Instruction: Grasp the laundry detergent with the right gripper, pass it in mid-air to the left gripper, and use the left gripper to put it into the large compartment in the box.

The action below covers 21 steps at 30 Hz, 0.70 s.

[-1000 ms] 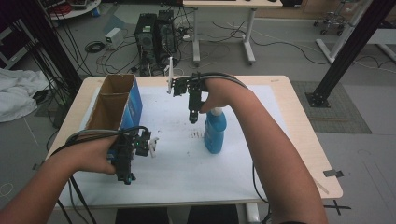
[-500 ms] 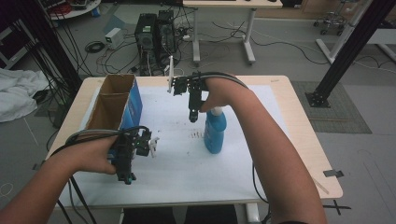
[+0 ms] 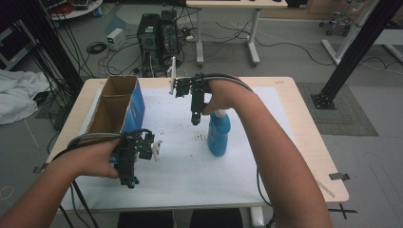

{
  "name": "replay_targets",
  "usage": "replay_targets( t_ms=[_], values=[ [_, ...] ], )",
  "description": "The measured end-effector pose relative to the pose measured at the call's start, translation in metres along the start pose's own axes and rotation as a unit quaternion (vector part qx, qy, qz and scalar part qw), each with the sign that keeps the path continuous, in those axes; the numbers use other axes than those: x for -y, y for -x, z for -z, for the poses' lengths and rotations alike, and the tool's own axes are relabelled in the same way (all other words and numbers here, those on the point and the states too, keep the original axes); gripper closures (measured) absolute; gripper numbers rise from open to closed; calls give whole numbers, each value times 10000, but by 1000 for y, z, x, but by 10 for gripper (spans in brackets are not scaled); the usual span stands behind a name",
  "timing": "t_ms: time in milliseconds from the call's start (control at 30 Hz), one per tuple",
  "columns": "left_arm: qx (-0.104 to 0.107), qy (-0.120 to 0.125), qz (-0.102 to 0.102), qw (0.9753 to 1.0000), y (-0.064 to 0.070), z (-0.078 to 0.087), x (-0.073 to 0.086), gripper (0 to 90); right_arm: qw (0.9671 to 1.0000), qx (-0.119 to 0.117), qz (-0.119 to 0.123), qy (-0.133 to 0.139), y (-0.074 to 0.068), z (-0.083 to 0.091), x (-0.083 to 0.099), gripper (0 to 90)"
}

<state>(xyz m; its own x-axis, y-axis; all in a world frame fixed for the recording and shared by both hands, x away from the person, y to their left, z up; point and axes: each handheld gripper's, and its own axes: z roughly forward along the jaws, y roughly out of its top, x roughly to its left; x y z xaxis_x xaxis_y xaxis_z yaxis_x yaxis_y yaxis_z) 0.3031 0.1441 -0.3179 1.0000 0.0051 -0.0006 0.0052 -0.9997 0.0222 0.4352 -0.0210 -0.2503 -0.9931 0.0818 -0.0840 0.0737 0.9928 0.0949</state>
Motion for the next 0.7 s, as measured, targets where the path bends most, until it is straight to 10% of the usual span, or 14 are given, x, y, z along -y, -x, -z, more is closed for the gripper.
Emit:
replay_targets(
  t_ms=[400,700],
  values=[
    [-21,79,26,10000,-3,0,1,19,9980,103,-229,577,0,11,1,120],
    [-22,53,-21,10000,0,-1,-2,19,9903,13,-634,1237,3,17,9,120]
  ],
)
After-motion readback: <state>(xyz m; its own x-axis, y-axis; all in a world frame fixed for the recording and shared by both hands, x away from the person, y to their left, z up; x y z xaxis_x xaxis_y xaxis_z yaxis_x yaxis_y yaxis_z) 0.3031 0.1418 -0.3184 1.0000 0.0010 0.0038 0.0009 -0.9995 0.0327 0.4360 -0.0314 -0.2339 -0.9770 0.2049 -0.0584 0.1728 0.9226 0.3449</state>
